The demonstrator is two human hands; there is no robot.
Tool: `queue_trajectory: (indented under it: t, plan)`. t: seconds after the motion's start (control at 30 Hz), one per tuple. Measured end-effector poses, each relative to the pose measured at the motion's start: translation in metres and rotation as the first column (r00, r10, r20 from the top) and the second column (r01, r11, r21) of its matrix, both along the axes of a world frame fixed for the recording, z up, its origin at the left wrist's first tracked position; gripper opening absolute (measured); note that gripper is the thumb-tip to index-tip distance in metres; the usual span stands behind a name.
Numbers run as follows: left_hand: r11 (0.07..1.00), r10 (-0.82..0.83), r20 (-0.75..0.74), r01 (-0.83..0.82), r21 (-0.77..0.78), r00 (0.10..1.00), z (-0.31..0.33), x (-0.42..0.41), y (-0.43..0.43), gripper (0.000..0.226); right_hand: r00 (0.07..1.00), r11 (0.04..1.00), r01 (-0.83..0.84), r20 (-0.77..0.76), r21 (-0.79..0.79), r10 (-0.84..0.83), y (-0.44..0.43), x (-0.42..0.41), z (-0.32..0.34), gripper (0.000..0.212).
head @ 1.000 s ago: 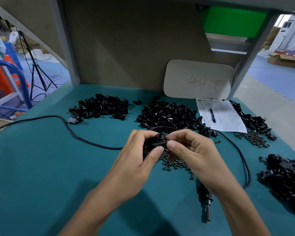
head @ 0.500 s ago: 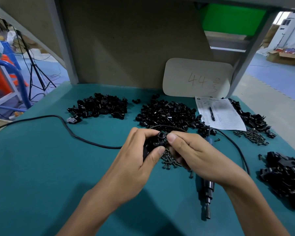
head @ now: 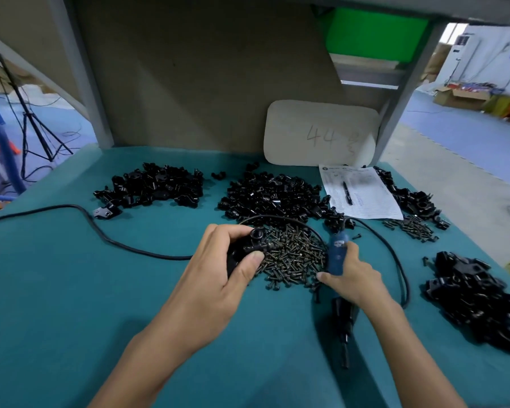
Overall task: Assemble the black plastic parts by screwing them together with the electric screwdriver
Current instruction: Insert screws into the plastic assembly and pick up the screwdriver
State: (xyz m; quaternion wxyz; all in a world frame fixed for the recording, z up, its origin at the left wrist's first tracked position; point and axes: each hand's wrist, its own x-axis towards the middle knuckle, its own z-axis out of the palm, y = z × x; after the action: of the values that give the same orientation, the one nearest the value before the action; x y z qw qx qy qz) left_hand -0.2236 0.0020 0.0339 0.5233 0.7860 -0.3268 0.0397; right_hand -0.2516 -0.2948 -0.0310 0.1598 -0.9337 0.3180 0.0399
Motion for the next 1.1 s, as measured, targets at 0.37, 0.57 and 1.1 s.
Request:
queue_trajectory:
  t: [0.37, 0.57, 1.1]
  plan:
    - [1.000, 0.010, -0.011, -0.010, -0.028, 1.000, -0.001, 0.006, -0.010, 0.024, 0.573, 0.145, -0.201, 0.237, 0.969, -0.785, -0.011, -0.009, 0.036, 0.033]
    - [0.999, 0.008, 0.016, -0.007, -0.037, 1.000, 0.004, 0.012, -0.028, 0.021, 0.277, -0.115, -0.592, 0.068, 0.797, -0.958, 0.020, 0.007, 0.081, 0.036]
    - [0.999, -0.032, -0.031, 0.031, -0.016, 0.999, -0.001, 0.008, -0.027, 0.027, 0.015, 0.164, -0.668, 0.234, 0.725, -0.972, 0.054, 0.021, 0.122, 0.033]
